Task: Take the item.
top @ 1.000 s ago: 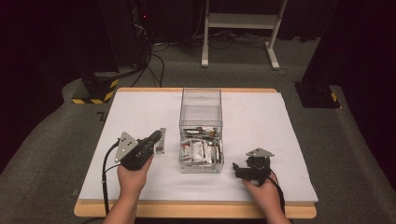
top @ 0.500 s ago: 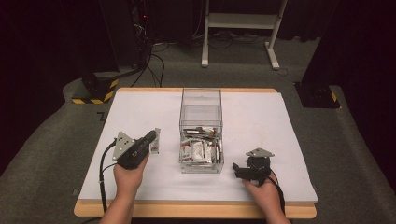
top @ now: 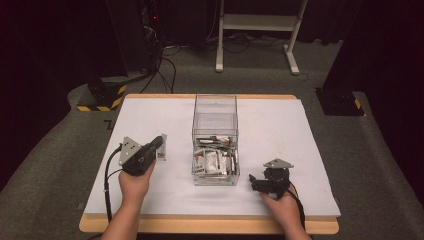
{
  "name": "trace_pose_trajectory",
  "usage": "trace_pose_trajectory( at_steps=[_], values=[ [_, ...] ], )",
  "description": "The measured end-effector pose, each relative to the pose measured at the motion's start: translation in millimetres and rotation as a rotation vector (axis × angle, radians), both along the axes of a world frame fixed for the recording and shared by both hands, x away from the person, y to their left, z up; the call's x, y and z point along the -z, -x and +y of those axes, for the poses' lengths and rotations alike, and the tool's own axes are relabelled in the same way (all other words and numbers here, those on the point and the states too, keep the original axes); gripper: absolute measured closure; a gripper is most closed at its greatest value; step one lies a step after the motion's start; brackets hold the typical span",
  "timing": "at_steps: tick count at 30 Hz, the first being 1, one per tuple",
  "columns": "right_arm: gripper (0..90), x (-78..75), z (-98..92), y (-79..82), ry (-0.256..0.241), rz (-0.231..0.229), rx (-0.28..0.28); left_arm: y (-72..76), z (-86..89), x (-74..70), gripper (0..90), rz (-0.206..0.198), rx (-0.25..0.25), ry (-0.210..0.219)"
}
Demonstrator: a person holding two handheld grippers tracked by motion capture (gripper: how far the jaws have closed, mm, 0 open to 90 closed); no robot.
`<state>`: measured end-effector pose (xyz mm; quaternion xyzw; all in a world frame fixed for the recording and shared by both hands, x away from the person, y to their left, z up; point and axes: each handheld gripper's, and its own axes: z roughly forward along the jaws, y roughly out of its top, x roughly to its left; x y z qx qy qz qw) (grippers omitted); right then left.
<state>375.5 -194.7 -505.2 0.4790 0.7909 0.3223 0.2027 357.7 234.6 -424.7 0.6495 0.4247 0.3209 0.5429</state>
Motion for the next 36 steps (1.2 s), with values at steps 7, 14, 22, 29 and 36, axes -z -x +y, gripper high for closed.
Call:
trace_pose_trajectory(
  at_steps=[7,14,22,29,36],
  values=[
    [11.4,0.0,0.0,0.0,0.0,0.0,0.0,-11.9,8.4,3.5,89.1,0.01,-0.026,-0.001],
    [11.4,0.0,0.0,0.0,0.0,0.0,0.0,-25.3,13.5,10.8,89.1,0.029,-0.044,-0.006],
    [11.4,0.0,-0.1,-0.1,0.0,0.0,0.0,-38.6,16.5,14.1,89.1,0.043,-0.053,-0.036],
    [11.4,0.0,-0.2,-0.2,0.0,0.0,-0.001,-47.1,17.1,14.5,89.0,0.048,-0.068,-0.05],
    [11.4,0.0,-0.1,-0.1,0.0,0.0,0.0,-53.5,16.7,21.0,89.0,0.074,-0.086,-0.072]
  ],
)
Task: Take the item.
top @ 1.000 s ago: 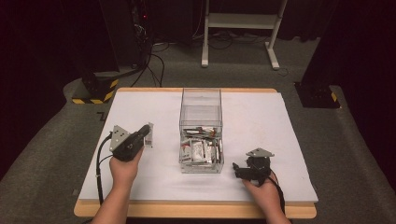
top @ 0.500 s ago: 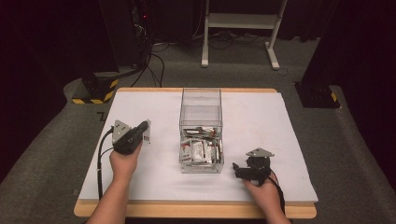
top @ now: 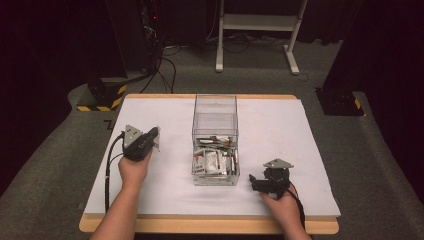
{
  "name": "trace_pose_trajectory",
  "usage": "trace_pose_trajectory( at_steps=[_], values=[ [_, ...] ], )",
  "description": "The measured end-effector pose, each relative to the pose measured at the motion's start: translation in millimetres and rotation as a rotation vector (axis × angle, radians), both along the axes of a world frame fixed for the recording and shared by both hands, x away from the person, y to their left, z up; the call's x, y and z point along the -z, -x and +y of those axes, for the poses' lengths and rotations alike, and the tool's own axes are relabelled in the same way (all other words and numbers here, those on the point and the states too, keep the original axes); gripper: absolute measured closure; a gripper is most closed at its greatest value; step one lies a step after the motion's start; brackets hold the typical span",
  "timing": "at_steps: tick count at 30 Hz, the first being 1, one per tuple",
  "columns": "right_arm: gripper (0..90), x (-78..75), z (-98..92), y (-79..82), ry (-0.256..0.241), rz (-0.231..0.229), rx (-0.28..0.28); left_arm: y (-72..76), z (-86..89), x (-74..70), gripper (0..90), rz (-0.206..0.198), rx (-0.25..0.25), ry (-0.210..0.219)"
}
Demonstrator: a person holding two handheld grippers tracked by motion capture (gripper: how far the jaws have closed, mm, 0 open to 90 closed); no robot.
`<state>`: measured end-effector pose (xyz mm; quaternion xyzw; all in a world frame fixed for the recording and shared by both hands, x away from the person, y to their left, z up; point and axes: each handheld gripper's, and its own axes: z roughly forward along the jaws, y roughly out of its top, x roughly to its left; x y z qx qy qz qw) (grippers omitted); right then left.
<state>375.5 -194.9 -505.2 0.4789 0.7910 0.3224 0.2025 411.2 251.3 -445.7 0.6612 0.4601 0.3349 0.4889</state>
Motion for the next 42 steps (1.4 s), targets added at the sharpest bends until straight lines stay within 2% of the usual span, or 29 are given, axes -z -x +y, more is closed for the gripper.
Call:
trace_pose_trajectory(
  at_steps=[3,9,14,22,35,42],
  values=[
    [11.4,0.0,0.0,0.0,0.0,0.0,0.0,-2.6,0.3,1.8,89.0,0.012,-0.006,0.0],
    [11.4,0.0,0.0,0.0,0.0,0.0,0.0,-7.6,2.3,7.1,89.0,0.035,-0.023,-0.029],
    [11.4,0.0,0.0,0.0,0.0,0.0,0.0,-12.1,0.1,11.7,89.0,0.038,-0.029,-0.04],
    [11.4,0.0,0.0,0.0,0.0,0.0,0.0,-21.2,-4.1,22.2,88.6,0.069,-0.033,-0.056],
    [11.5,0.0,0.1,0.1,0.0,-0.001,0.0,-28.0,-14.6,29.3,86.7,0.078,-0.016,0.011],
    [11.5,0.0,0.1,0.1,0.0,-0.001,0.0,-31.6,-21.9,33.9,86.7,0.088,-0.003,0.033]
  ],
)
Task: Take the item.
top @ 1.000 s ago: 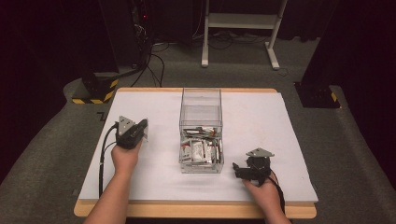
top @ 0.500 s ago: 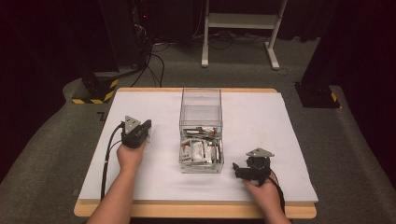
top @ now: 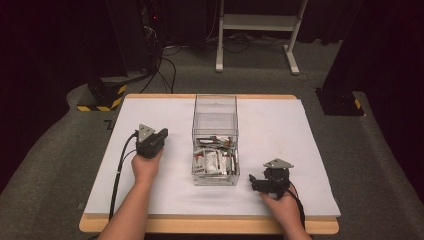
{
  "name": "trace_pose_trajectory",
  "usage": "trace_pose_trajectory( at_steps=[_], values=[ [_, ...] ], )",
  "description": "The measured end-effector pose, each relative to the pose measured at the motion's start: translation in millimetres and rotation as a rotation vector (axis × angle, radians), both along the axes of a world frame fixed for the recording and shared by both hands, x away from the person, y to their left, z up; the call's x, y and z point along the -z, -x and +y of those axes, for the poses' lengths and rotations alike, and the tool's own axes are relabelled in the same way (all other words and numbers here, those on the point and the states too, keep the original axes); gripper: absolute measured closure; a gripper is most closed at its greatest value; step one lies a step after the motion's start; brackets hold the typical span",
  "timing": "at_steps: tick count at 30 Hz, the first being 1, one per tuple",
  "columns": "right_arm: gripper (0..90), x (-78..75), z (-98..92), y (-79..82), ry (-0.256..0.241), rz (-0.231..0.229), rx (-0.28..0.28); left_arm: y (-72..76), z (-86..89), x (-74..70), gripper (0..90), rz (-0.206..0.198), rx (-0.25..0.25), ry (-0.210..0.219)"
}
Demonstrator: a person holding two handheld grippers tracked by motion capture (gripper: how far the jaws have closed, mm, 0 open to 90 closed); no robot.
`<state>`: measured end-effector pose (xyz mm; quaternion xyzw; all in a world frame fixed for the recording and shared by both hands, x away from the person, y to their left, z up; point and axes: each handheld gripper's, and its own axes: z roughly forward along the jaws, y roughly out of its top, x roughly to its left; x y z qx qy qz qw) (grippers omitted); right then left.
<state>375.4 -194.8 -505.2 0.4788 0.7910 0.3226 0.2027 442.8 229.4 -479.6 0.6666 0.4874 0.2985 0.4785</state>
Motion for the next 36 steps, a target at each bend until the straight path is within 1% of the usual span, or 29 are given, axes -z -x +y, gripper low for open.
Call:
trace_pose_trajectory(
  at_steps=[1,3,6,9,13,23,33,36],
  values=[
    [11.5,0.0,0.0,0.0,0.0,0.0,0.0,-0.3,-0.9,0.5,86.4,0.0,0.001,0.0],
    [11.5,0.0,0.0,0.0,0.0,0.0,0.0,-1.1,-4.1,1.9,85.1,0.008,0.011,0.012],
    [11.5,0.0,0.0,0.0,0.0,0.0,0.0,-1.4,-6.5,2.6,74.5,0.016,0.024,0.038],
    [11.5,0.0,0.0,0.0,0.0,0.0,0.0,-0.5,-8.0,1.2,68.0,0.022,0.035,0.056],
    [11.5,0.0,0.0,0.0,0.0,0.0,0.0,1.2,-9.0,-0.4,65.5,0.033,0.039,0.064],
    [11.5,0.0,0.1,0.0,0.0,0.0,0.0,7.3,-11.6,-5.0,64.3,0.049,0.043,0.03],
    [11.5,0.0,0.1,0.0,0.0,0.0,0.0,13.2,-11.2,-9.8,63.3,0.078,0.033,0.004],
    [11.5,0.0,0.1,0.0,0.0,0.0,0.0,17.8,-12.1,-11.7,62.3,0.085,0.041,-0.017]
  ],
)
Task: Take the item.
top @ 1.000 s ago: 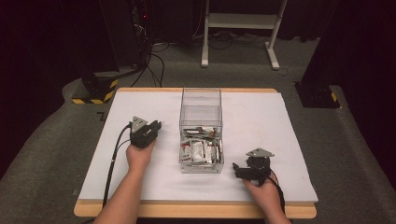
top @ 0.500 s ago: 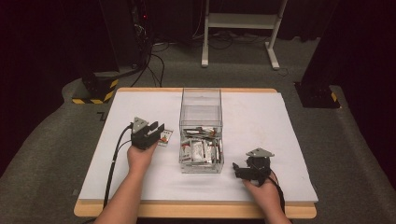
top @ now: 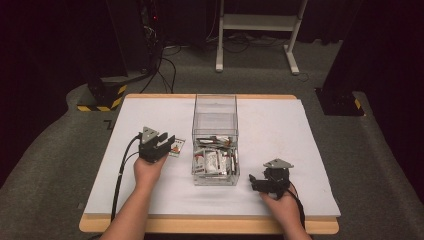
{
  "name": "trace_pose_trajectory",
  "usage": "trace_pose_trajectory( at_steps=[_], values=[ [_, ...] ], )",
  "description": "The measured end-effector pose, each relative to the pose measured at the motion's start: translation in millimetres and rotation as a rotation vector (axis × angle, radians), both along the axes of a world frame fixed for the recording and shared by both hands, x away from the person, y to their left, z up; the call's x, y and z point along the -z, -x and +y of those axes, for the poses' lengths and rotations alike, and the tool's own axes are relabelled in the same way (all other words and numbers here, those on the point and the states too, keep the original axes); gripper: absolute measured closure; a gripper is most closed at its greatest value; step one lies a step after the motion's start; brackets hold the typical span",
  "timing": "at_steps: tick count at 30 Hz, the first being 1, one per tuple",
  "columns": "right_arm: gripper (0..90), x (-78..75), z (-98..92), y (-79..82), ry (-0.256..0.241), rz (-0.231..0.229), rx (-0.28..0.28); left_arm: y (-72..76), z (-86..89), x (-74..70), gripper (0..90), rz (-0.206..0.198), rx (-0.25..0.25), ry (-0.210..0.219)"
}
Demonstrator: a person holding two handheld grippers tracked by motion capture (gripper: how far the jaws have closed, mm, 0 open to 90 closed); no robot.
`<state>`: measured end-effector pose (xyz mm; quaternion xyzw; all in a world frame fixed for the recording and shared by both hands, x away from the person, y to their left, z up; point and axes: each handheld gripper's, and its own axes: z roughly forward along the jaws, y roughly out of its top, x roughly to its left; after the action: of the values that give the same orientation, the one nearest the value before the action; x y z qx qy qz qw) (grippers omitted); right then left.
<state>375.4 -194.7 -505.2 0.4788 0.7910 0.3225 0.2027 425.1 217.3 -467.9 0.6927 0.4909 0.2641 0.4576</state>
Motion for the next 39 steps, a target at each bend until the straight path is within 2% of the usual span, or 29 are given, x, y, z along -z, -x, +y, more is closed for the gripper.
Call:
trace_pose_trajectory(
  at_steps=[9,12,23,30,34,39],
  values=[
    [11.5,0.0,0.0,0.0,0.0,0.0,0.0,14.8,3.8,-0.2,59.1,0.02,0.005,-0.012],
    [11.5,0.0,0.0,0.0,0.0,0.0,0.0,20.3,4.7,-0.9,56.3,0.025,0.009,-0.036],
    [11.5,0.0,0.0,0.0,0.0,0.0,0.0,38.7,11.3,3.8,51.8,0.049,0.024,-0.068],
    [11.5,0.0,0.0,0.0,0.0,0.0,0.0,50.8,20.9,14.9,47.3,0.09,0.037,-0.101],
    [11.5,0.0,0.0,0.0,0.0,0.0,0.0,58.0,30.9,24.4,44.3,0.13,0.04,-0.155],
    [11.5,0.0,0.0,0.1,0.0,0.0,0.0,67.2,45.4,34.5,39.9,0.195,0.024,-0.178]
  ],
)
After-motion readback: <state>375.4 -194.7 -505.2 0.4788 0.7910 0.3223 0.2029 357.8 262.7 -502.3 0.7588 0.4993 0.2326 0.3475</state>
